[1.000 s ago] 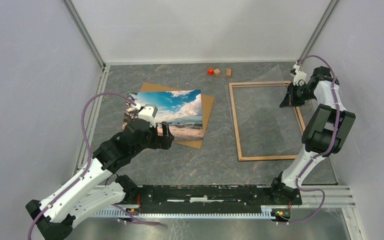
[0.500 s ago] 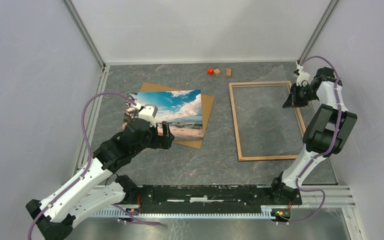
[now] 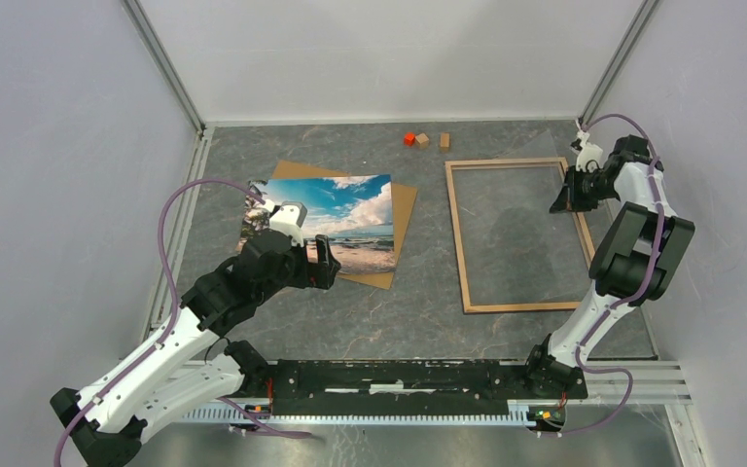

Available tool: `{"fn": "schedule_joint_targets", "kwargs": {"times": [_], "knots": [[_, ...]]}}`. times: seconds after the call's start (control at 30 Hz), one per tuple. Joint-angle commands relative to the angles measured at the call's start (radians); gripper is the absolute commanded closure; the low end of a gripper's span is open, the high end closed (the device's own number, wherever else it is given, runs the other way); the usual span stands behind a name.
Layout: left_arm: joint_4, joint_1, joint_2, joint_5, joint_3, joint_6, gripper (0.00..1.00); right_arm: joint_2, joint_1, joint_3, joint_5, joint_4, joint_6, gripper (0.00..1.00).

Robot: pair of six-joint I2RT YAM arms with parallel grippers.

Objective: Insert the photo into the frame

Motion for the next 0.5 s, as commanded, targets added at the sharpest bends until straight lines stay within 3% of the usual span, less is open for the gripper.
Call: {"fn": "schedule_joint_targets", "kwargs": {"times": [0.0, 0.47], "knots": [[0.048, -0.006, -0.002, 0.013, 0.007, 0.030, 0.00, -0.049, -0.015, -0.021, 0.031, 0.058, 0.001, 1.00], [0.045, -0.006, -0.010, 0.016, 0.003, 0.027, 0.00, -0.076, -0.025, -0.063, 0.035, 0.083, 0.010, 1.00]]}}
